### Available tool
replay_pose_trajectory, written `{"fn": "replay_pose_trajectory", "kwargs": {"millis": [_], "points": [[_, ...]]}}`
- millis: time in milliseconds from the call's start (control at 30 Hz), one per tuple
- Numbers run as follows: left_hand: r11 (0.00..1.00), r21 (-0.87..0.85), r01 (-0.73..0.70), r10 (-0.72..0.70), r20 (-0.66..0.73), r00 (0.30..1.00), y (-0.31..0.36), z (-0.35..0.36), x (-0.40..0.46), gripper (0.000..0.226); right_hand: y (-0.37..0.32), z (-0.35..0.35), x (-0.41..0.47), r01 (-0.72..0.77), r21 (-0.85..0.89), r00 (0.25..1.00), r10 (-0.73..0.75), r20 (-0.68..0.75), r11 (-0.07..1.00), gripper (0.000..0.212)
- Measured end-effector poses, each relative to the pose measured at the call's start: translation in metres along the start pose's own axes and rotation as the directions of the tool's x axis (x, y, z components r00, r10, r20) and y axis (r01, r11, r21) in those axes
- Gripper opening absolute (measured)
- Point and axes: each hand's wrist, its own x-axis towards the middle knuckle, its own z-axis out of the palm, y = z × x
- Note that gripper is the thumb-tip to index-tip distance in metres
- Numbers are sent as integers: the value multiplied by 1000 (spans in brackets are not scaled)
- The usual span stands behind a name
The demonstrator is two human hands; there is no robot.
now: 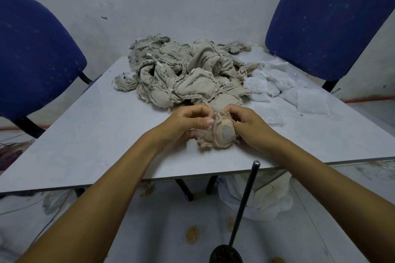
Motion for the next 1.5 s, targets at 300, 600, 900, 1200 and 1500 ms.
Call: {"fn": "replay_pose_trajectory", "kwargs": {"millis": [300,600,900,1200,1500], "points": [[984,-75,-164,130,-339,932,0,26,11,18,-2,-6,2,-9,116,998,2,60,993,8],[925,-360,-123,-53,-441,896,-1,45,22,22,0,-7,1,34,96,999,-30,-43,995,3],[944,-322,-74,-12,-257,966,-5,40,24,18,-2,9,11,-145,-33,896,117,-429,989,29],[778,614,-133,493,-465,735,-12,50,24,26,-4,13,7,-5,-184,921,-67,-383,983,17],[954,-297,31,-120,-284,951,2,33,31,16,-4,11,7,24,-126,905,-75,-418,992,33]]}}
